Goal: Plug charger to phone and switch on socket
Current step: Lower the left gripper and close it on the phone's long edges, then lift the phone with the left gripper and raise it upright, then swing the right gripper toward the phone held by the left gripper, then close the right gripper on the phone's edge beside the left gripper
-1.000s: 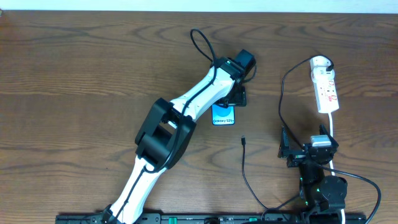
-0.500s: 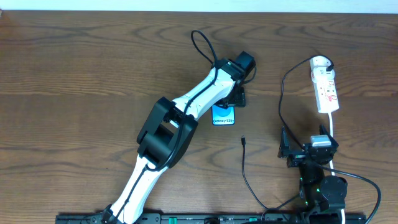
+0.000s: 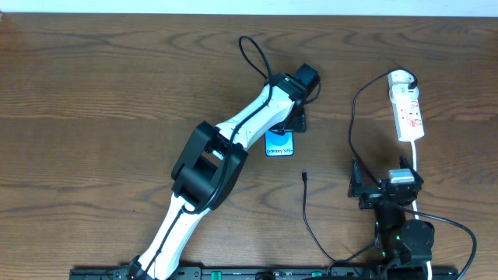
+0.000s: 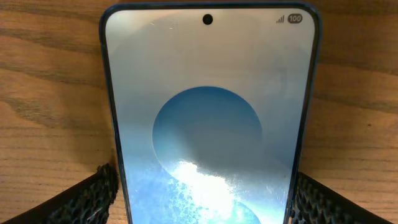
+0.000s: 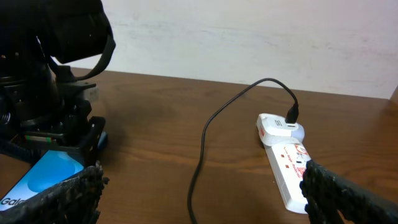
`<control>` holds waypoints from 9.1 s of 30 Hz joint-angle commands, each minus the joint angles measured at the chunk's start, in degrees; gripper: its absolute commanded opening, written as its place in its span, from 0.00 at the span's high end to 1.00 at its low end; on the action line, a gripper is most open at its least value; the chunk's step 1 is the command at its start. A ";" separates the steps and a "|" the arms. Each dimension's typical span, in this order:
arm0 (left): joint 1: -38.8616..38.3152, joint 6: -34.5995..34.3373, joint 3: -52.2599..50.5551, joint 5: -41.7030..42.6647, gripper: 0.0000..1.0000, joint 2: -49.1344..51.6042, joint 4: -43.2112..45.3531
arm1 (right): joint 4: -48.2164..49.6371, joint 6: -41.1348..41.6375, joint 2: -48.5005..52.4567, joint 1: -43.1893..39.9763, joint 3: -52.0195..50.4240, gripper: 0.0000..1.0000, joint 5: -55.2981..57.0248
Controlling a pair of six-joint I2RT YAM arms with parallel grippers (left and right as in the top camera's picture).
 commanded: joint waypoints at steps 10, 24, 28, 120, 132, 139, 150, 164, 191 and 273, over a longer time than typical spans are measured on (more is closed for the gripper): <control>-0.02 -0.28 0.44 4.70 0.13 1.40 -0.17 | -0.28 -0.55 -0.20 -0.33 -0.09 0.01 0.48; 0.04 -0.26 0.44 4.68 0.23 1.38 -0.15 | -0.28 -0.55 -0.20 -0.33 -0.09 0.01 0.48; 0.04 -0.26 0.44 4.68 0.23 1.36 -0.20 | -0.26 -0.55 -0.20 -0.33 -0.09 0.01 0.48; 28.09 -7.45 0.50 91.73 0.23 -10.14 -6.88 | -0.26 -0.55 -0.20 -0.33 -0.09 0.01 0.48; 29.46 -10.56 0.50 85.53 0.24 -10.14 -3.63 | -0.26 -0.55 -0.20 -0.33 -0.09 0.01 0.48; 31.01 -14.56 0.50 84.52 0.25 -10.14 0.61 | -0.26 -0.55 -0.20 -0.33 -0.09 0.01 0.48; 32.46 -16.17 0.50 91.73 0.25 -10.14 0.68 | -0.22 -1.64 -0.20 -0.33 -0.09 0.01 1.09; 32.46 -16.13 0.50 91.69 0.25 -10.14 0.68 | 21.51 18.99 -0.20 -0.33 -0.09 0.01 -27.61; 32.41 -16.15 0.50 91.69 0.25 -10.14 0.66 | 3.58 8.79 58.16 -0.50 46.69 0.01 -84.56; 32.41 -16.09 0.50 90.58 0.25 -10.14 0.50 | -45.20 45.33 102.68 40.15 103.86 0.28 26.45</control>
